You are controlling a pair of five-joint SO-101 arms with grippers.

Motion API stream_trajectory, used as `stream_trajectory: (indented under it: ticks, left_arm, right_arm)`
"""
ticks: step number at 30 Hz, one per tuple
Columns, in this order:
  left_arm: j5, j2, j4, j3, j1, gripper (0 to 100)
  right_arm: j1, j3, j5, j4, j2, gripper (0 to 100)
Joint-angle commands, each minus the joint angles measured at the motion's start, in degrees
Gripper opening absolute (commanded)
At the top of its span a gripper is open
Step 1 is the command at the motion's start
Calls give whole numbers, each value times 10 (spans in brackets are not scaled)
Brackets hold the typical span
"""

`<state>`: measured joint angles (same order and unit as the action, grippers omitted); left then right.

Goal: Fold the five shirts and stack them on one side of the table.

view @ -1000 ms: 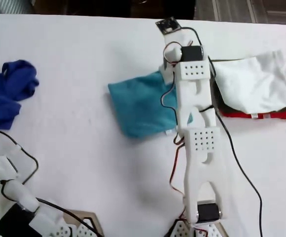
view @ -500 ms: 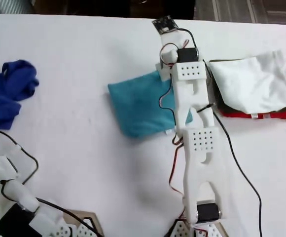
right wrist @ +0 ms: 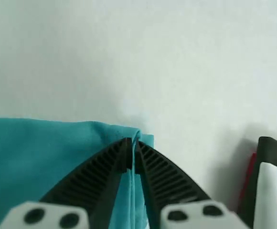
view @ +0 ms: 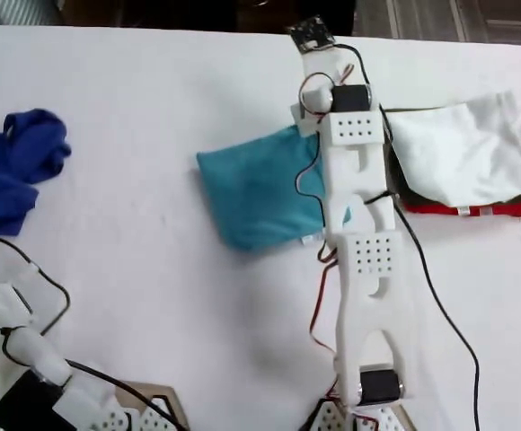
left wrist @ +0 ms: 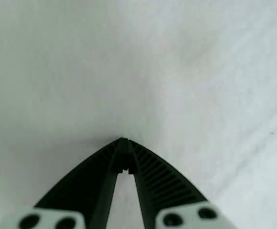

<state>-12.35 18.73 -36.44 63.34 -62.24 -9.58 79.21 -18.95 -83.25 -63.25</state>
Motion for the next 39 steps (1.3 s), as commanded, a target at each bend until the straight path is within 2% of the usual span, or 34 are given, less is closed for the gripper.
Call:
stream_trajectory:
  ticks: [1, 4, 12, 25, 31, 33, 36, 39]
  left_arm:
    - [0, 14, 4, 0, 3, 27]
    - [0, 14, 4, -1, 3, 27]
    - [0, 13, 4, -1, 3, 27]
    - [0, 13, 4, -1, 3, 27]
    - [0, 13, 4, -1, 3, 27]
    - [0, 13, 4, -1, 3, 27]
    - [0, 13, 4, -1, 3, 27]
    - [0, 13, 4, -1, 3, 27]
  right_arm:
    - [3, 23, -1, -42, 7, 98]
    - [4, 17, -1, -51, 2, 181]
    - [6, 22, -1, -7, -37, 21]
    - [6, 95, -1, -2, -16, 19]
    - [6, 95, -2, 9, -63, 22]
    - [7, 95, -25, 6, -80, 39]
    - [8, 105, -69, -9, -81, 126]
    - [18, 133, -70, -27, -58, 127]
